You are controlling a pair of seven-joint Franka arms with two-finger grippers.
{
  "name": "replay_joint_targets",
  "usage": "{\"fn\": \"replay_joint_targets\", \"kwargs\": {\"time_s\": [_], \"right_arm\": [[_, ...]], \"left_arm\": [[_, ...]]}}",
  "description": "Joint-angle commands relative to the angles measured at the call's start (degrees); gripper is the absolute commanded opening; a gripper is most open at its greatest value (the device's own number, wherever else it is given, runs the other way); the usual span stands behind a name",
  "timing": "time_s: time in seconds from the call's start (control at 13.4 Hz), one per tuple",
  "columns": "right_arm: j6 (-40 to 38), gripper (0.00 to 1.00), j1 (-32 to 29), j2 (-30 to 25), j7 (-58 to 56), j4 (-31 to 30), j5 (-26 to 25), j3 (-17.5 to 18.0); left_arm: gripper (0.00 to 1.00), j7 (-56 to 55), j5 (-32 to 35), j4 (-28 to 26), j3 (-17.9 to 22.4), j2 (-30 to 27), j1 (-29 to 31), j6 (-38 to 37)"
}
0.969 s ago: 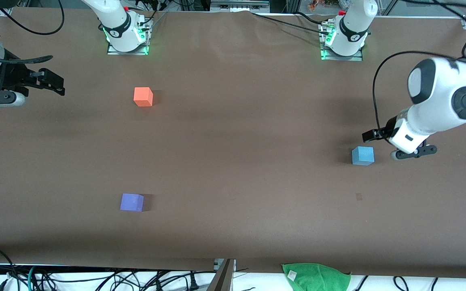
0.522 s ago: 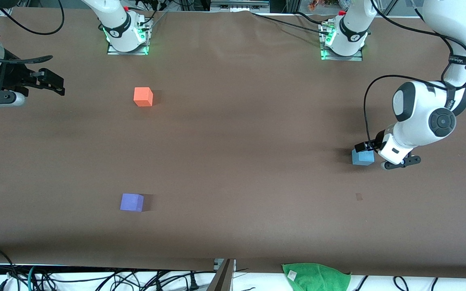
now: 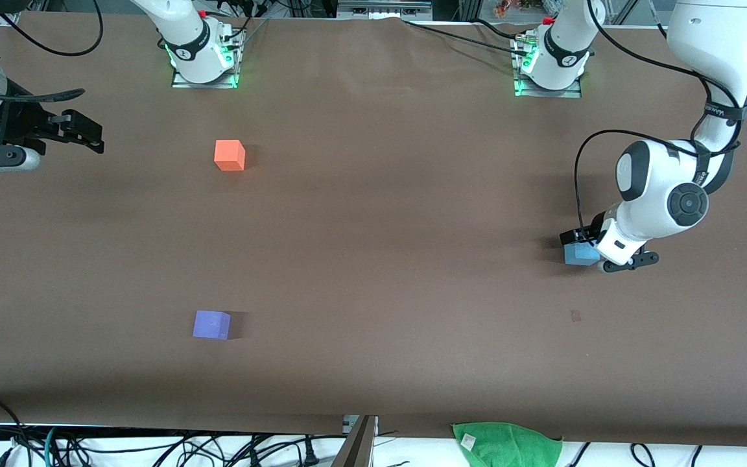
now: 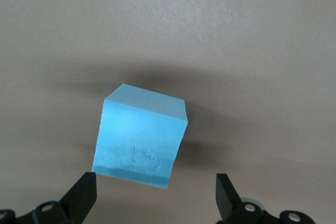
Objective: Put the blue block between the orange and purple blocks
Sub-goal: 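Close the left gripper on the light-blue cube and lift it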
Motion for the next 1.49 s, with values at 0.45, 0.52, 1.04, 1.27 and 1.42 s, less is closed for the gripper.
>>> {"fn": "replay_joint_targets", "kwargs": {"time_s": [0.45,0.52,1.04,1.27,1.42], "right_arm": [[-0.06,1.00,-0.42,-0.11,-0.42,0.52,0.81,0.17],[-0.06,1.00,-0.42,-0.11,-0.50,0.52,0.81,0.17],[-0.06,1.00,-0.25,-0.11,-0.59,0.52,0.81,0.17],[-0.06,1.00,-0.33,-0.11,-0.59,0.52,0.81,0.17],[-0.06,1.00,-0.25,-0.11,-0.59,0.52,0.81,0.17]], "left_arm": [[1.00,7.03,6.01,-0.55,-0.38,1.50,0.37,0.98],[1.00,7.03,6.01,-0.55,-0.38,1.94,0.37,1.50],[0.06,7.03,6.01,2.44,-0.21,5.10,-0.06,3.00],[0.00,6.94,5.92,3.41,-0.29,4.67,0.11,2.74],[0.00,6.50,5.84,5.68,-0.56,3.36,-0.15,0.56]]}}
